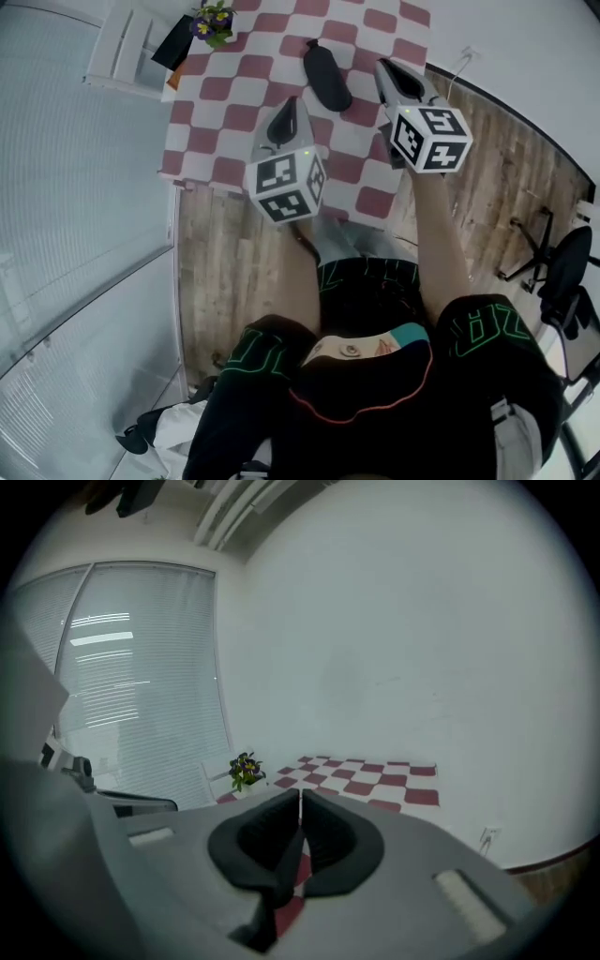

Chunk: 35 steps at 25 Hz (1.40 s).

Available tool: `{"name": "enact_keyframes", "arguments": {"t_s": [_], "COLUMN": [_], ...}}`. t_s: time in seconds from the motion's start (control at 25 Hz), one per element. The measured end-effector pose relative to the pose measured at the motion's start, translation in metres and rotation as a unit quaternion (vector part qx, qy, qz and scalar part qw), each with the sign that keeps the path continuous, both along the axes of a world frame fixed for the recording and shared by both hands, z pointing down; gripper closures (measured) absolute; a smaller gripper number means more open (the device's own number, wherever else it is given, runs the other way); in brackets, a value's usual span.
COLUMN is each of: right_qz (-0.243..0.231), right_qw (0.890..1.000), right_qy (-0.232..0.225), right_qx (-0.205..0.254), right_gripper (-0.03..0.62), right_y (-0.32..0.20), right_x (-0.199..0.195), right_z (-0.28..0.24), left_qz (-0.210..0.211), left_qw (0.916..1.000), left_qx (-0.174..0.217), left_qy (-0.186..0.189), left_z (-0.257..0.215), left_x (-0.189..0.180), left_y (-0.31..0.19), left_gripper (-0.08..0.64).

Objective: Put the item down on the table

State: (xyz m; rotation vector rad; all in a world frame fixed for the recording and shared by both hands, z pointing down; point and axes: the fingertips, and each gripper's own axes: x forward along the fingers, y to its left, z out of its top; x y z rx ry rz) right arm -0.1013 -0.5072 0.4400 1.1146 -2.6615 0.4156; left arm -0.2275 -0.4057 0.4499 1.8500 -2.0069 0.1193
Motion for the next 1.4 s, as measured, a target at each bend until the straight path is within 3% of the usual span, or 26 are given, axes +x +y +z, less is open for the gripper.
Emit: {"name": "enact_keyframes", "arguments": {"t_s": [0.48, 0.8, 1.12, 1.4], "right_qz": [-0.038, -0.033, -0.033, -0.03], "right_qw": [0.99, 0.987, 0.982, 0.981], "right_qy": [-0.103, -0.06, -0.071, -0.073], "right_qx": [0.091, 0.147, 0.172, 0.175], "right_gripper": [0.589, 0.589, 0.589, 0.589], "right_y": [0.027, 0.023, 0.019, 0.02], "right_x": [0.07, 0.094, 0.103, 0.103], "right_z": [-0.093, -0.12, -0.142, -0.142], "left_qz": [-0.037, -0.043, -0.043, -0.038], "left_qw": [0.9946, 0.9877, 0.9828, 0.9827], "left_qx": [0.068, 0.111, 0.135, 0.133], "left_qy": [-0.069, -0.102, -0.118, -0.123], "left_z": [-0.072, -0.117, -0.146, -0.146], "left_x": [0.035, 0.042, 0.047, 0.047], "left_y": [0.013, 0.011, 0.01, 0.009], "left_gripper": [0.551, 0.551, 0.551, 0.551]}}
